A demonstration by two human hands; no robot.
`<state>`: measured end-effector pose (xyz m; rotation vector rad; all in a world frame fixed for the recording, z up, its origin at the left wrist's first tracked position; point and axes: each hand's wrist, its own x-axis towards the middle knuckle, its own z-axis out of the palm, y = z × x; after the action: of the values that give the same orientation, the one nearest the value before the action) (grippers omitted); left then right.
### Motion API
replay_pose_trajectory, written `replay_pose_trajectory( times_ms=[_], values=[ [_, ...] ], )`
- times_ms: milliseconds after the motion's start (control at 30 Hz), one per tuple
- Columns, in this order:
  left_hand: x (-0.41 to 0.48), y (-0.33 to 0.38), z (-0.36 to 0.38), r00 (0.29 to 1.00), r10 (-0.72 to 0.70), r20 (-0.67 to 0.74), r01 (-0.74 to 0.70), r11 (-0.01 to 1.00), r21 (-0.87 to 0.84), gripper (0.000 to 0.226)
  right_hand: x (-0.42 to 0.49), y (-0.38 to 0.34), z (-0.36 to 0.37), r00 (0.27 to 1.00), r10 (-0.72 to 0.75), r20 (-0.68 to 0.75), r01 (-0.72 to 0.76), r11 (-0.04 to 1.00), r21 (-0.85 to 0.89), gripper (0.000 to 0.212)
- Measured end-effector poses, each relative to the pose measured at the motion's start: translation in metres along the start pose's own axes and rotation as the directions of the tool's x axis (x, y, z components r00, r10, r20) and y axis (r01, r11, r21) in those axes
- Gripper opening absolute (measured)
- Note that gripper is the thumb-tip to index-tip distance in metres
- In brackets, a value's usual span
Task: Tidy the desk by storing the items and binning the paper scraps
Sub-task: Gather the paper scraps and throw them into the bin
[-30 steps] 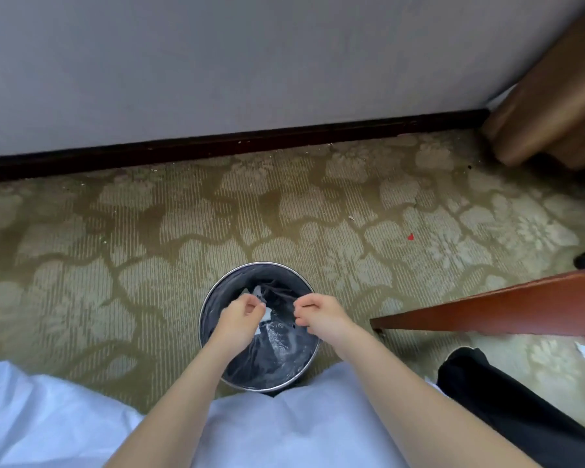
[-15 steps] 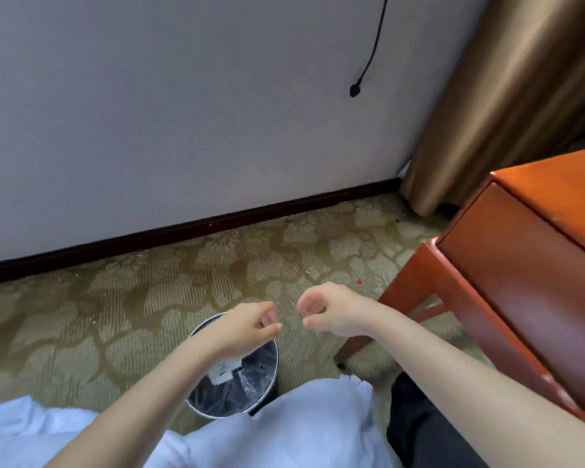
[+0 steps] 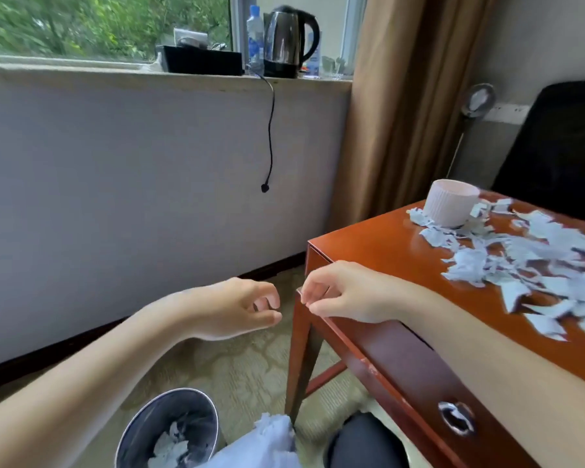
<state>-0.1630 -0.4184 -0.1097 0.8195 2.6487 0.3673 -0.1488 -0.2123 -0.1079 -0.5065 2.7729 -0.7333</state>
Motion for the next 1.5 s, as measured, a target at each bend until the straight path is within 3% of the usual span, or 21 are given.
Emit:
replay_pose_trajectory(
  times_ms=[200, 433, 500, 633, 733, 900, 1133, 1400, 1500],
  values=[
    [0.009, 0.065, -0.003, 0.987, 0.157, -0.046, -0.159, 0.985, -0.070, 0.027, -0.086, 0.044, -0.037, 0.975, 0.138, -0.172, -0.137, 0.990, 0.018, 0.008],
    [0.056, 0.128, 0.033, 0.954, 0.284, -0.099, -0.291, 0.955, -0.064, 0.035, -0.157, 0.089, -0.050, 0.898, 0.322, -0.300, -0.317, 0.946, 0.065, 0.012],
    [0.075, 0.143, 0.046, 0.954, 0.270, -0.131, -0.278, 0.959, -0.051, 0.042, -0.166, 0.103, -0.046, 0.845, 0.375, -0.380, -0.373, 0.924, 0.082, 0.015],
    [0.114, 0.167, 0.067, 0.962, 0.214, -0.171, -0.215, 0.977, 0.011, 0.065, -0.178, 0.134, -0.035, 0.658, 0.464, -0.593, -0.545, 0.837, 0.051, 0.037],
    [0.140, 0.182, 0.075, 0.952, 0.169, -0.254, -0.161, 0.986, 0.050, 0.078, -0.184, 0.160, -0.035, 0.572, 0.458, -0.680, -0.568, 0.820, 0.075, 0.047],
    [0.176, 0.200, 0.070, 0.922, 0.128, -0.365, -0.140, 0.990, -0.006, 0.077, -0.179, 0.191, -0.048, 0.539, 0.507, -0.673, -0.604, 0.789, 0.111, 0.065],
    [0.222, 0.216, 0.061, 0.912, 0.061, -0.405, -0.083, 0.996, -0.037, 0.085, -0.164, 0.221, -0.067, 0.487, 0.601, -0.634, -0.686, 0.712, 0.148, 0.092],
    [0.252, 0.218, 0.056, 0.924, 0.036, -0.380, -0.037, 0.999, 0.006, 0.095, -0.153, 0.247, -0.085, 0.392, 0.623, -0.676, -0.702, 0.678, 0.218, 0.090],
    [0.258, 0.217, 0.054, 0.923, 0.062, -0.379, -0.049, 0.998, 0.043, 0.094, -0.153, 0.249, -0.086, 0.418, 0.653, -0.632, -0.689, 0.681, 0.247, 0.088]
  ],
)
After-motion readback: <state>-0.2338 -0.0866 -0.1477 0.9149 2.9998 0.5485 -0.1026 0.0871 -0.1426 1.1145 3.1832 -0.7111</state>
